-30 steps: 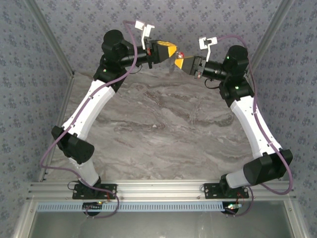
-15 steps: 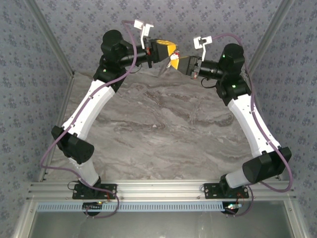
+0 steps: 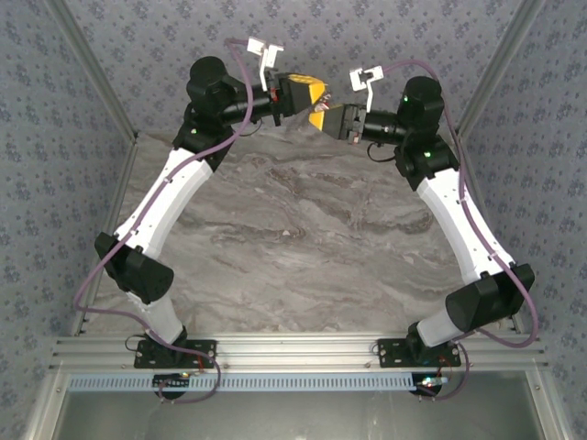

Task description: Put the keys on the keyring

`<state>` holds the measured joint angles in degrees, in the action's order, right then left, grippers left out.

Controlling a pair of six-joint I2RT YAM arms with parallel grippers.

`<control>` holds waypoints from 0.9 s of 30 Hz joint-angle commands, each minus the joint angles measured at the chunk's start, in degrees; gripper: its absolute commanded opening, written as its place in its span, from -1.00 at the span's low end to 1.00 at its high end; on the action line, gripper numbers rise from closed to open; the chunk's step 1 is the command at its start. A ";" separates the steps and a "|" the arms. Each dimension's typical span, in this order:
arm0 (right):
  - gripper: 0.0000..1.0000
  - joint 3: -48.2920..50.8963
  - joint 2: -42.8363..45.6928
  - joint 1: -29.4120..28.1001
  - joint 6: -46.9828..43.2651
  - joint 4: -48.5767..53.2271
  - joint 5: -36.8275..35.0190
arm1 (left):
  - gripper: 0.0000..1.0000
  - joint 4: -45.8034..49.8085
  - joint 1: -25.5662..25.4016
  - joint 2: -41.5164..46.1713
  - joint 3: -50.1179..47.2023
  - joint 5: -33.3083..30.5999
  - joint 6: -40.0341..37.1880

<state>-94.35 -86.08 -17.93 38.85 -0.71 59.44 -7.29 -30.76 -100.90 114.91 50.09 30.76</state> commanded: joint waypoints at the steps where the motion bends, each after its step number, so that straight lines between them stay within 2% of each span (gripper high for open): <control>1: -0.12 2.00 3.25 2.18 -0.60 0.56 1.04 | -1.00 -3.73 -0.37 2.54 -0.04 -0.12 0.61; 7: -0.06 6.86 7.87 6.85 1.66 -1.72 2.15 | -1.00 -4.75 -0.27 2.12 0.00 -0.24 1.36; 12: -0.20 8.05 9.71 10.07 5.50 -6.36 2.67 | -1.00 -5.32 -0.29 1.68 0.22 -0.17 1.81; 15: -0.22 7.16 9.18 11.23 8.84 -10.50 1.87 | -1.00 -5.63 -0.30 1.58 0.22 -0.08 2.09; 21: -0.17 2.71 4.97 10.33 15.18 -18.92 -0.04 | -1.00 -6.23 -0.26 1.59 0.14 0.34 2.70; 27: -0.11 -1.17 1.42 7.98 15.38 -20.20 -1.67 | -1.00 -6.31 -0.36 1.76 0.05 0.56 2.94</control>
<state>-92.60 -83.57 -8.95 52.60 -17.26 58.83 -10.15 -30.76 -100.90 114.80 49.71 33.01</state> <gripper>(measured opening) 0.443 0.038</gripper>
